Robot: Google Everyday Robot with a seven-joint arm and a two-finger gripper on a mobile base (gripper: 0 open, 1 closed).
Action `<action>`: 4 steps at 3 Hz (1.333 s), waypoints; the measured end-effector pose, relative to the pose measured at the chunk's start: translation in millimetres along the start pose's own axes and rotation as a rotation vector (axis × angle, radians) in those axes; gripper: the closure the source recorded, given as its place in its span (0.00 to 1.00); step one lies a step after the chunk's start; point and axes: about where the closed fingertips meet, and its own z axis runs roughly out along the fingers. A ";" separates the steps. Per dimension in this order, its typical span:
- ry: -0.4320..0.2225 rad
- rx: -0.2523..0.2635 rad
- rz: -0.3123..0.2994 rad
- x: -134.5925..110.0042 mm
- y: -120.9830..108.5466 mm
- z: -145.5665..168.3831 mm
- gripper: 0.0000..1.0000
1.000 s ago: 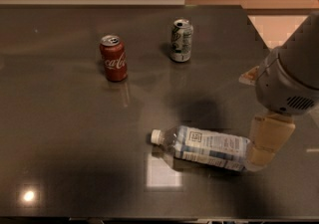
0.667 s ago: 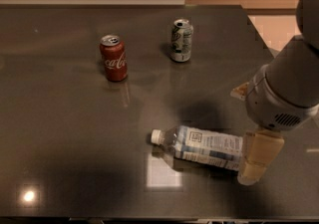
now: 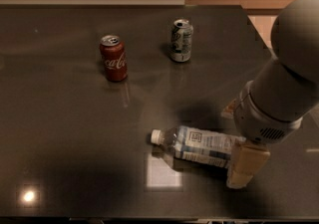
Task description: Move blue plastic bottle near coke can
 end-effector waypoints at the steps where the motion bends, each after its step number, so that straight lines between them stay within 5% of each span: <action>1: 0.026 -0.003 0.010 -1.4 -2.2 2.2 0.41; 3: 0.041 -0.005 0.006 -12.3 -30.6 -6.5 0.87; 4: 0.028 0.013 -0.038 -35.8 -58.8 -14.0 1.00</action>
Offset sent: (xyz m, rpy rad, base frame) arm 0.0243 -0.0026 0.0044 -0.0581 0.0220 -0.0415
